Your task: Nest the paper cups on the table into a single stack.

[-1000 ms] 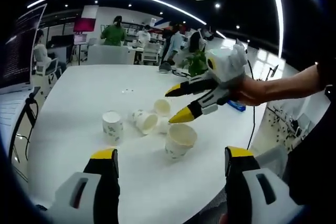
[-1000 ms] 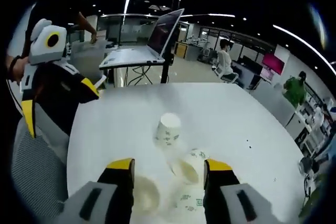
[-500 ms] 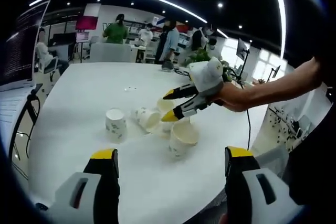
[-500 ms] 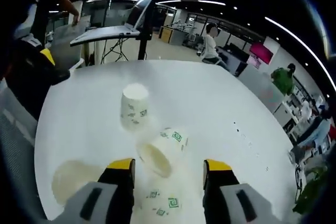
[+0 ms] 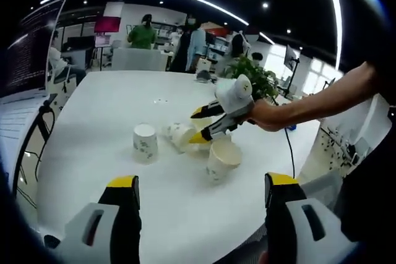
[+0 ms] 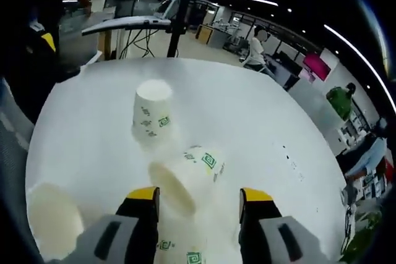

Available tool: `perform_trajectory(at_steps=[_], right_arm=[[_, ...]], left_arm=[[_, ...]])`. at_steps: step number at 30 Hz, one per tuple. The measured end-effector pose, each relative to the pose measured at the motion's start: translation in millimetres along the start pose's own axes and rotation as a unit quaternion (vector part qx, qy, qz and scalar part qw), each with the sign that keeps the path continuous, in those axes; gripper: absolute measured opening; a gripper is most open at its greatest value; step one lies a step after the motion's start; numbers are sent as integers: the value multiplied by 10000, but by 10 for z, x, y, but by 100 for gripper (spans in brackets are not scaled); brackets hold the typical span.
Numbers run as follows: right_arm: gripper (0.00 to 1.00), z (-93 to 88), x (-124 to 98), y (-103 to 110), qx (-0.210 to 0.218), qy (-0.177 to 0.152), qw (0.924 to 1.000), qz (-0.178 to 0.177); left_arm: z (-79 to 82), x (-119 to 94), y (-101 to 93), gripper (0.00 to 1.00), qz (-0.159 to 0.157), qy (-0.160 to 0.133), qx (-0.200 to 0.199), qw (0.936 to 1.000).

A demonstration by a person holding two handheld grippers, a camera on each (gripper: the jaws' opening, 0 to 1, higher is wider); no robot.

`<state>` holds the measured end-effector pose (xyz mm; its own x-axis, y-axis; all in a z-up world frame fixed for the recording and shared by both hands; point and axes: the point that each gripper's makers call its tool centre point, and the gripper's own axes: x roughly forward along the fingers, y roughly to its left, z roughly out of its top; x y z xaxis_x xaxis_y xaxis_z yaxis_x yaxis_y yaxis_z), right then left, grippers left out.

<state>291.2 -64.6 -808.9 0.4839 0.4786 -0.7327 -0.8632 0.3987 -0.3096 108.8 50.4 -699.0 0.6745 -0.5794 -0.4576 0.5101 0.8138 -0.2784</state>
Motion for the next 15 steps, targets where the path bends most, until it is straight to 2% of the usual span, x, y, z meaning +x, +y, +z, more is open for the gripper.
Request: perform_trajectory(at_steps=[6, 8, 10, 15], right_arm=[[51, 31, 62, -19, -142, -37, 9999, -59], [49, 69, 90, -46, -36, -131, 9999, -70], [46, 72, 120, -32, 104, -151, 9998, 6], [38, 62, 191, 15, -13, -111, 9999, 35]], left_arm=[[7, -5, 3, 82, 27, 29, -10, 10000], [7, -4, 6, 82, 32, 36, -11, 10000], [3, -5, 8, 82, 40, 45, -15, 10000], [-19, -2, -1, 82, 46, 52, -67, 10000]])
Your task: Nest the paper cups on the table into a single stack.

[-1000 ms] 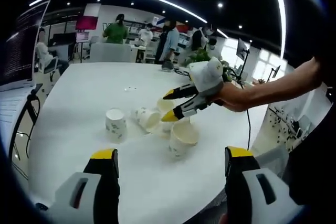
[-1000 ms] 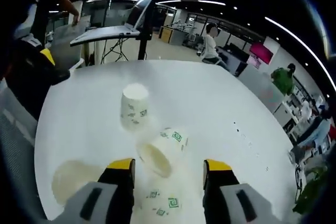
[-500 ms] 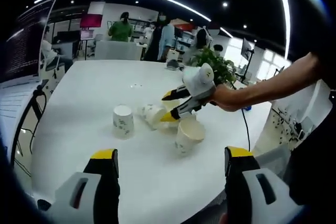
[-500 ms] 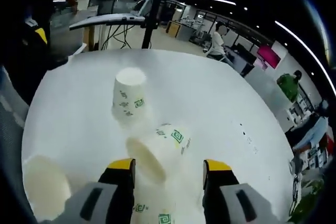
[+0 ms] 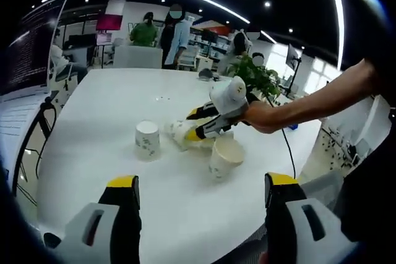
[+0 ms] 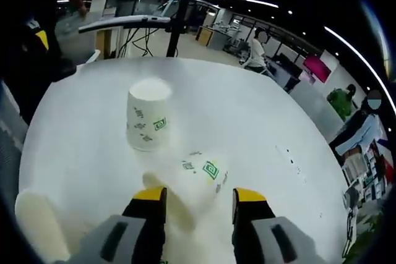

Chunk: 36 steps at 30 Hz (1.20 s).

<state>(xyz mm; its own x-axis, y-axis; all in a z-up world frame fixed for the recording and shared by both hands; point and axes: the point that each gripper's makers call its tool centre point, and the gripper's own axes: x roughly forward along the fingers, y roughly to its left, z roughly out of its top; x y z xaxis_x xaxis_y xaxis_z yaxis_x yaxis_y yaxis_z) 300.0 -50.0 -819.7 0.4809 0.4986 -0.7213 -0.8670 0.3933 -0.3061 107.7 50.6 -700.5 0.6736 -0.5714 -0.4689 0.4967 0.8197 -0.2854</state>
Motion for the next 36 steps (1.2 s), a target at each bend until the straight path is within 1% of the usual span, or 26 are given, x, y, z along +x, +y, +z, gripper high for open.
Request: perform_trajectory(at_steps=[5, 6, 8, 10, 13, 16, 18, 20, 23, 26, 32, 36], right_arm=[[24, 23, 54, -56, 33, -6, 10000, -47], [20, 24, 57, -68, 72, -5, 10000, -57], [8, 22, 64, -95, 136, 9, 9999, -71], [0, -3, 79, -75, 312, 56, 9995, 39], [0, 21, 65, -97, 492, -21, 9988, 41], [0, 26, 36, -90, 518, 32, 9986, 70], [0, 27, 8, -122, 545, 46, 9985, 73], [0, 60, -62, -137, 606, 23, 9981, 62], [0, 64, -78, -253, 699, -54, 9975, -11], [0, 104, -156, -256, 723, -93, 9973, -60], [0, 98, -234, -387, 750, -129, 9970, -135], [0, 114, -310, -392, 769, -152, 9968, -160]], left_arm=[[-14, 5, -2, 82, -3, 14, -1, 10000], [-15, 4, 3, 82, 0, 21, 6, 10000], [-12, -2, 21, 82, 14, 22, 8, 10000], [-2, -9, 48, 82, 35, 12, 5, 10000], [8, -10, 78, 82, 62, -7, 4, 10000], [9, -9, 82, 82, 63, -10, 3, 10000], [9, -5, 78, 82, 51, -13, 7, 10000], [10, 0, 74, 82, 46, -20, 6, 10000], [27, 14, 61, 82, 29, -57, 1, 10000], [52, 23, 34, 82, 9, -99, 11, 9999], [97, 33, -8, 82, -47, -153, 41, 9999], [126, 35, -24, 82, -75, -177, 73, 9998]])
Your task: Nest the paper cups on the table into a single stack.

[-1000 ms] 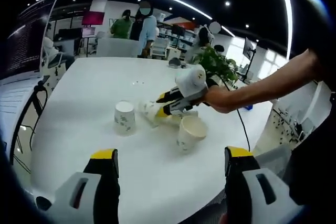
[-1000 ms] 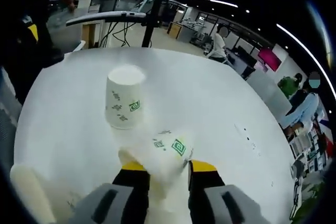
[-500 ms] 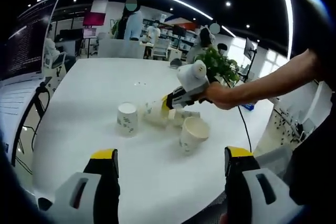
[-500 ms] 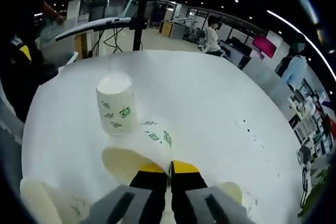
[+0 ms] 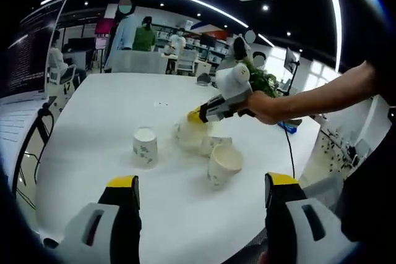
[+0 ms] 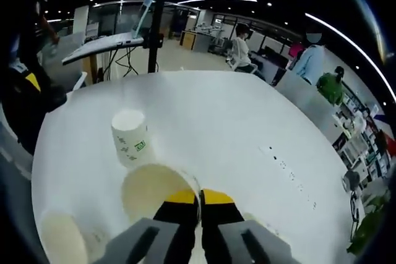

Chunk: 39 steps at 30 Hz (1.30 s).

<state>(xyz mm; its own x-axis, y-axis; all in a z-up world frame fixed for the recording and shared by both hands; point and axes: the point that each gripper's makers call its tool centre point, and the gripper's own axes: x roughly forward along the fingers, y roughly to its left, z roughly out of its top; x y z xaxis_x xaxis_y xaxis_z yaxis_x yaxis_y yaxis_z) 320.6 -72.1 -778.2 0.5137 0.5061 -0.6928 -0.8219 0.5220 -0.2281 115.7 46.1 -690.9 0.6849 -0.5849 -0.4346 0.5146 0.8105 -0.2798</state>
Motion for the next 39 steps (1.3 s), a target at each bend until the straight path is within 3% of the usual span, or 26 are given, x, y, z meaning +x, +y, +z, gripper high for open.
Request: perform_trajectory(at_steps=[26, 39], right_arm=[[0, 42, -358, 48, -300, -11, 9995, 40], [0, 124, -736, 206, -606, -71, 9981, 117]], left_arm=[[52, 46, 33, 82, -61, -127, 84, 9999], [43, 79, -20, 82, -130, -138, 108, 9998]])
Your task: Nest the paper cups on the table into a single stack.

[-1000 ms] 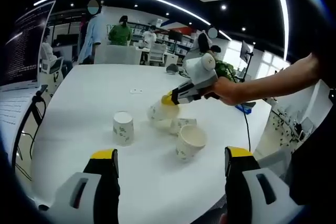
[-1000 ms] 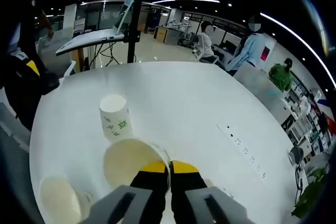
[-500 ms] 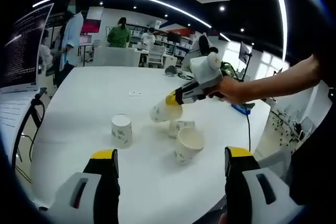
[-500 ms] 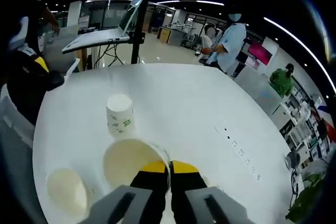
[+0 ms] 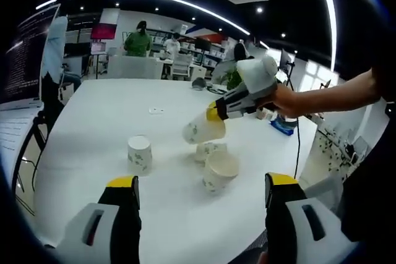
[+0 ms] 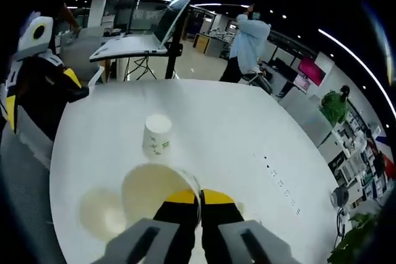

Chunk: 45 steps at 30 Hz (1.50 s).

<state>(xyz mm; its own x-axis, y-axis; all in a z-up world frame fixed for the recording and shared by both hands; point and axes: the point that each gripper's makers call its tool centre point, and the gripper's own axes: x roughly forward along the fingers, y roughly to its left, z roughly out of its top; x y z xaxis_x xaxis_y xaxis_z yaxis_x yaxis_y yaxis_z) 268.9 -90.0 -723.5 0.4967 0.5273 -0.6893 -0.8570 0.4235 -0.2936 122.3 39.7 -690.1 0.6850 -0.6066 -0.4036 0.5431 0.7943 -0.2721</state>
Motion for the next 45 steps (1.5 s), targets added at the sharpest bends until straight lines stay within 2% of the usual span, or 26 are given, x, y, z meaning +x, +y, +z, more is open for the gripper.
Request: perform_trajectory(at_steps=[2, 6, 9, 16, 19, 23, 25, 29, 36, 45], right_arm=[[0, 28, -103, 26, -39, 1, 10000, 0], [0, 18, -151, 38, -36, -2, 10000, 39], [0, 33, -278, 131, -227, 67, 9996, 143], [0, -45, -417, 246, -369, 261, 9984, 331], [0, -66, -460, 290, -574, 326, 9970, 402], [0, -8, -590, 410, -703, 348, 9955, 537], [0, -30, -552, 429, -778, 372, 9943, 622], [0, -8, -607, 630, -807, 464, 9915, 914], [0, 30, -613, 825, -941, 579, 9866, 1198], [0, -24, -479, 942, -987, 828, 9815, 1417]], left_arm=[[14, 11, -11, 82, -16, -9, 11, 10000], [43, 21, -53, 82, -53, -21, 46, 10000], [51, 31, -68, 82, -82, -24, 72, 9999], [38, 66, -111, 82, -150, 15, 110, 9998], [37, 70, -138, 82, -168, 15, 106, 9998], [33, 92, -141, 82, -187, 16, 111, 9998], [29, 98, -146, 82, -196, 23, 127, 9997], [6, 112, -139, 82, -202, 53, 173, 9996], [-20, 93, -152, 82, -185, 60, 173, 9997], [-11, 49, -141, 83, -148, 76, 251, 9995]])
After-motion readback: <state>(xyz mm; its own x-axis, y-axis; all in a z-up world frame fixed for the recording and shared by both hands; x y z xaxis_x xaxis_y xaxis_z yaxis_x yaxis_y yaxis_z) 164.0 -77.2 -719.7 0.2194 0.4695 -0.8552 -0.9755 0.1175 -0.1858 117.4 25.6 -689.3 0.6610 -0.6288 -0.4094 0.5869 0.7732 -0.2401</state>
